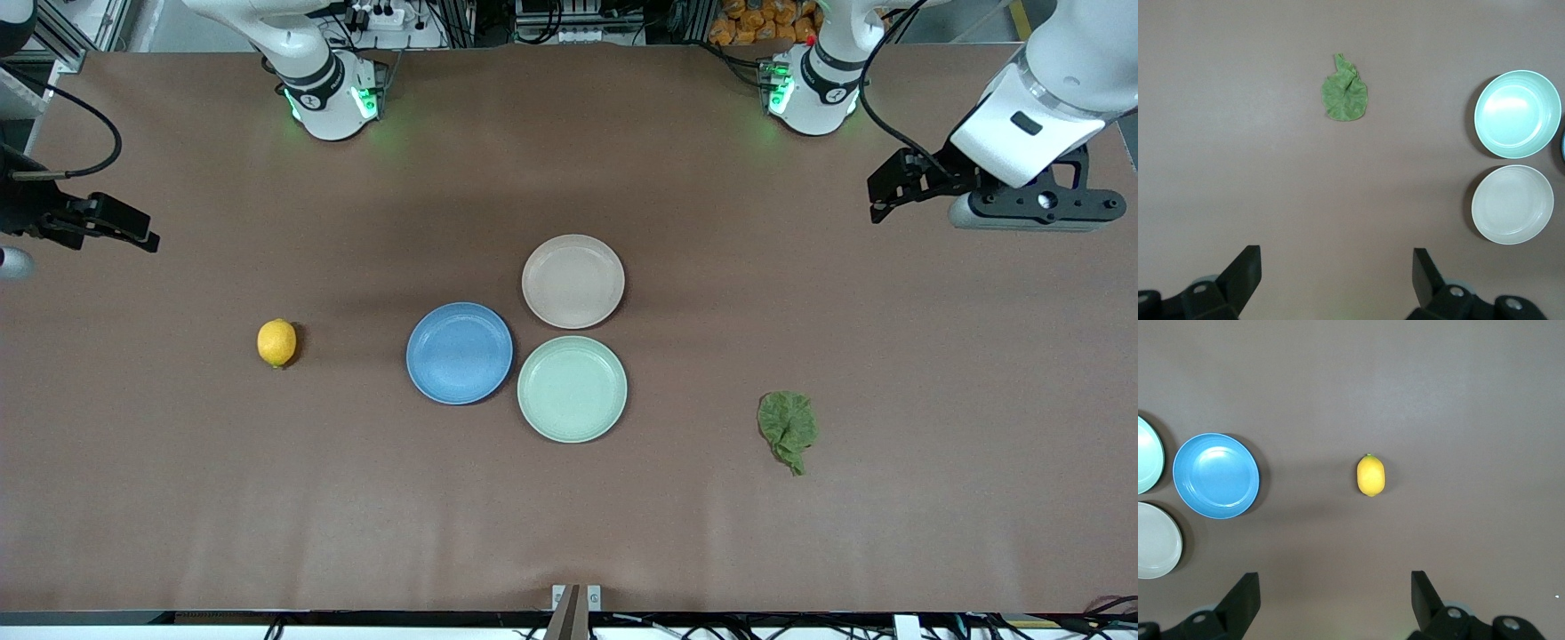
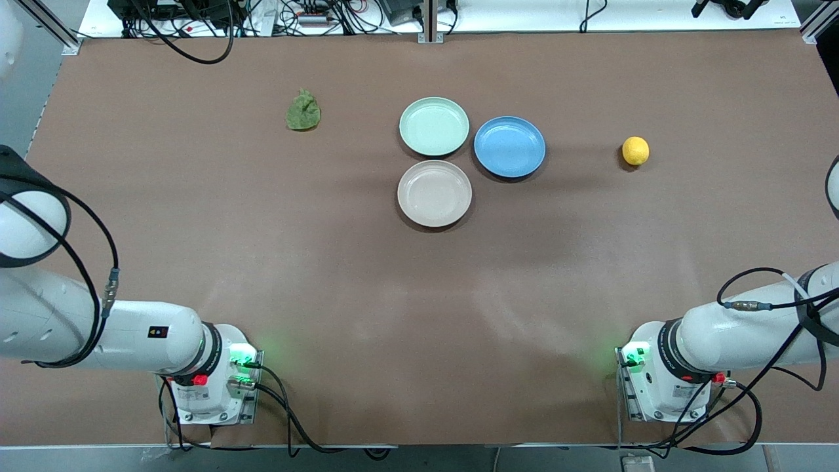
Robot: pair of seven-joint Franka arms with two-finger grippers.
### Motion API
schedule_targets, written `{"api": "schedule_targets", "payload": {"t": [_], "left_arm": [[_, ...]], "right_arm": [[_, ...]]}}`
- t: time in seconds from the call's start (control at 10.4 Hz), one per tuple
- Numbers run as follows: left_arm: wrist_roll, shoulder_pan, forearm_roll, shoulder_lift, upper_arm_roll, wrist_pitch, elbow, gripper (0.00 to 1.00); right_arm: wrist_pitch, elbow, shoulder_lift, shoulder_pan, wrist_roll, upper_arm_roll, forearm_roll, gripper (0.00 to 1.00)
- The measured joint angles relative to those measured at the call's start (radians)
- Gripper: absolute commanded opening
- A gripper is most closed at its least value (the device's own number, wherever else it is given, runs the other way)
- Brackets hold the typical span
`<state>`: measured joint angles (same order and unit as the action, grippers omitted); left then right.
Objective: Place lemon and lettuce in plates
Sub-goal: 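Move the right gripper to the lemon while the left gripper reaches the lettuce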
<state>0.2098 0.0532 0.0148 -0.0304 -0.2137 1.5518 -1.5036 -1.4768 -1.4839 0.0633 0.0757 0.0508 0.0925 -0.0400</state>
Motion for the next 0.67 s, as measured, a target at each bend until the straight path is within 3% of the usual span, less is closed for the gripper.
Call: {"api": "schedule_targets", "payload": {"t": [0.67], "left_arm": [[0.000,0.020,0.000,-0.289,0.001,0.217,0.006,1.00]], "right_arm": [[-0.119,-0.126,0.001,0.000,0.000,-0.002,0.000,1.00]]}}
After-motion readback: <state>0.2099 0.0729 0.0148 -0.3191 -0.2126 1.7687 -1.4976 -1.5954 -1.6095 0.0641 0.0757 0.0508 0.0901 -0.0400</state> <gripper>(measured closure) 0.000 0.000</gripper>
